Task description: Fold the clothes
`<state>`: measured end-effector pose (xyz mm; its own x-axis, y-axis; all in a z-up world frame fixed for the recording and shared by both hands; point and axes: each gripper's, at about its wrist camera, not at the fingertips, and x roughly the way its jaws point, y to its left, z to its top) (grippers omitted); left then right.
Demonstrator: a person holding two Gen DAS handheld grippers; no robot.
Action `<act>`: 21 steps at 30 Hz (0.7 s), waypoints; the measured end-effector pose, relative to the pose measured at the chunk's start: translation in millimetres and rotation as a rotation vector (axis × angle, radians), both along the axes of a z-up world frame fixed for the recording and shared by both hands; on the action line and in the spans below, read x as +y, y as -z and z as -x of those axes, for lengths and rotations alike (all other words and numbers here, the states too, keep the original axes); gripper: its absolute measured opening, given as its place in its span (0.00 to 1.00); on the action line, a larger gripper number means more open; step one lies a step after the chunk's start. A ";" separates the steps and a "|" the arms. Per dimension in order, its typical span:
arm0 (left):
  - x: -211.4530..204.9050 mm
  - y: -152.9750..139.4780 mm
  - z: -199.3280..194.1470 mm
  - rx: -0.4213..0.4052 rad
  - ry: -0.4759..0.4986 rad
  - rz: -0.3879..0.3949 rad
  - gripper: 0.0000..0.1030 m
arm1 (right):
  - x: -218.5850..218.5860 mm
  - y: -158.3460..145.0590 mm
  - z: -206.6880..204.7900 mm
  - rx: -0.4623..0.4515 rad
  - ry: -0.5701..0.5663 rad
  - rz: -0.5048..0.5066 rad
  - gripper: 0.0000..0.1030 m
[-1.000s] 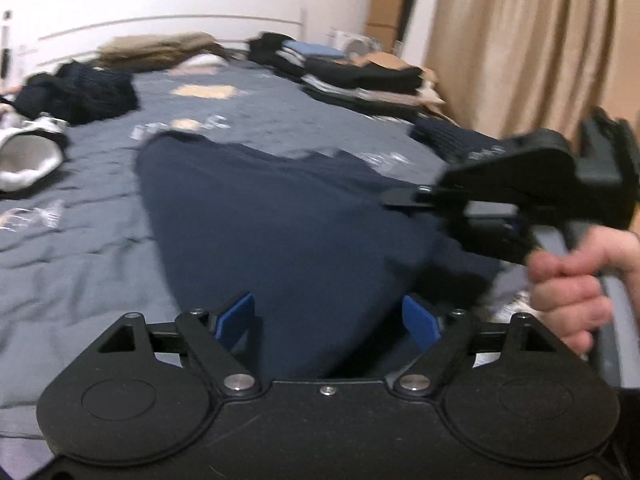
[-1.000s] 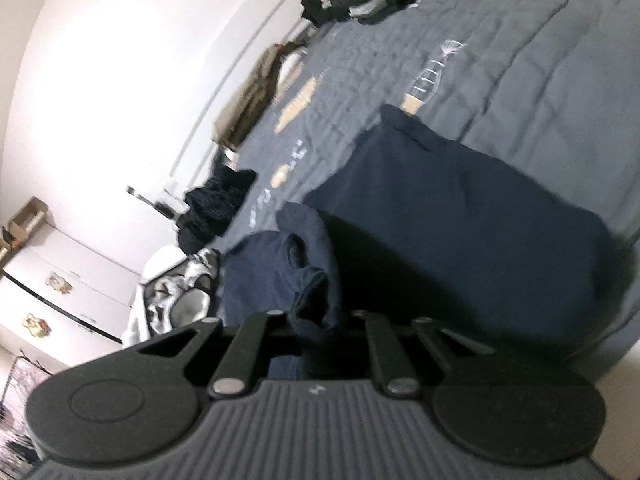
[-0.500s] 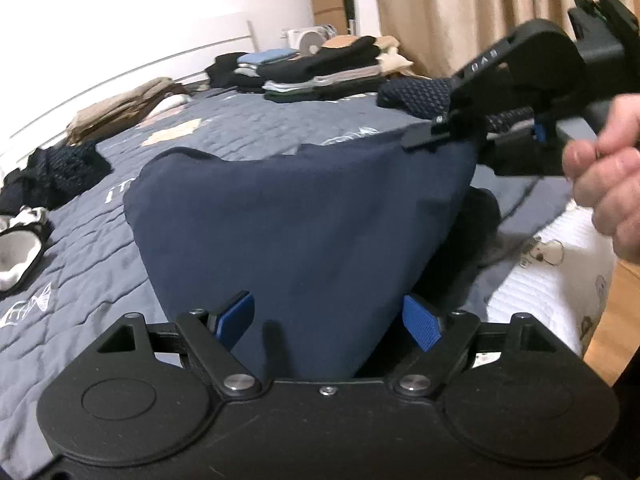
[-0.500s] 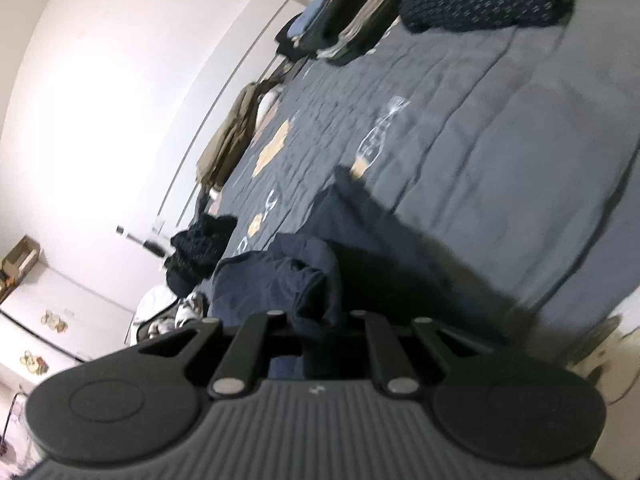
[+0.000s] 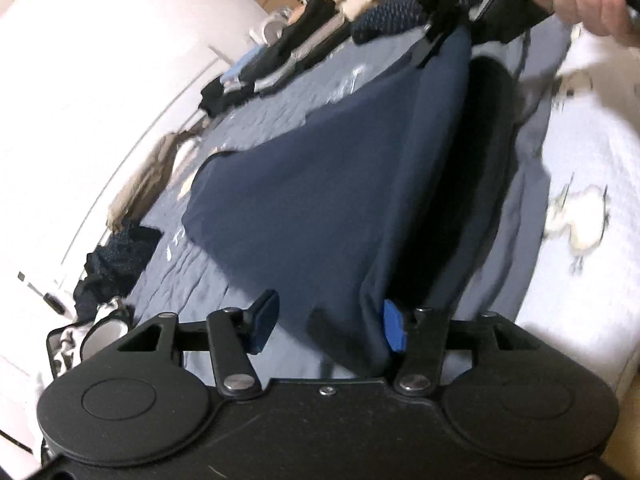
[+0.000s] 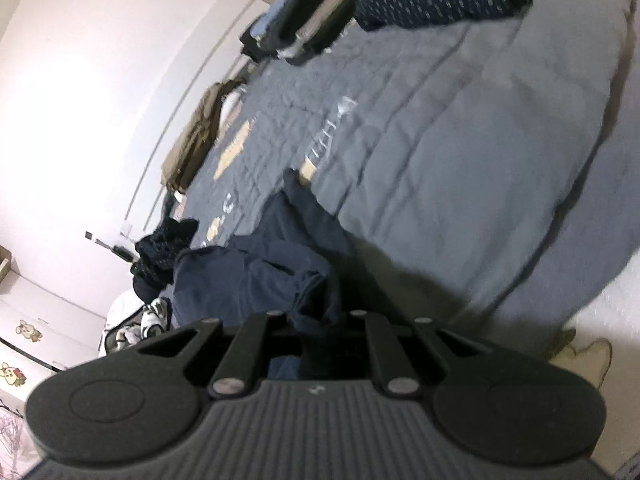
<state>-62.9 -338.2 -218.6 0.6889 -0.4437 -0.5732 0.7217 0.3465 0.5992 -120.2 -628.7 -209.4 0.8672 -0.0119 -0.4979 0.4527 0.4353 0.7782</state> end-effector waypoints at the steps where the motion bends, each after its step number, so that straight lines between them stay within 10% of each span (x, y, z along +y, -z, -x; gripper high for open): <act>1: 0.7 -1.4 -1.4 0.022 -0.011 0.009 0.53 | 0.5 1.0 -0.4 0.007 -0.006 -0.007 0.09; 8: -16.1 19.2 29.4 -0.126 0.085 -0.057 0.50 | 3.3 -6.8 1.4 0.001 -0.024 -0.009 0.10; 10: -18.3 20.9 29.4 -0.150 0.070 -0.067 0.23 | 3.7 -9.0 4.4 -0.016 -0.007 0.011 0.09; 13: -17.7 21.1 34.3 -0.173 0.083 -0.108 0.11 | 1.3 -13.7 13.8 -0.061 0.056 0.002 0.08; 21: -14.4 33.5 25.6 -0.226 0.045 -0.228 0.20 | 3.0 1.2 -0.3 0.094 -0.005 0.072 0.08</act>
